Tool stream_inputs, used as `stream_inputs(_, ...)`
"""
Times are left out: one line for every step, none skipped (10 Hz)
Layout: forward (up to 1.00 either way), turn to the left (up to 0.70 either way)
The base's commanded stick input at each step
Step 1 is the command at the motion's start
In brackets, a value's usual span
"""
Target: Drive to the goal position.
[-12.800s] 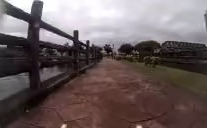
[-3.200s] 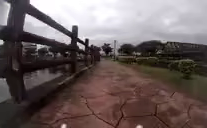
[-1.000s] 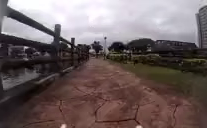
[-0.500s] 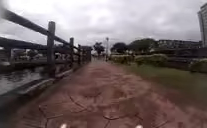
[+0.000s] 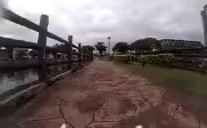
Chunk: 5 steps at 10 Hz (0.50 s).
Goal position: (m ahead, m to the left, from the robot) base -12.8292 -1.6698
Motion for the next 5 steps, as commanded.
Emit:
stream_inputs(0.85, 0.01)
stream_inputs(0.85, 0.01)
stream_inputs(0.85, 0.01)
stream_inputs(0.85, 0.01)
stream_inputs(0.85, 0.01)
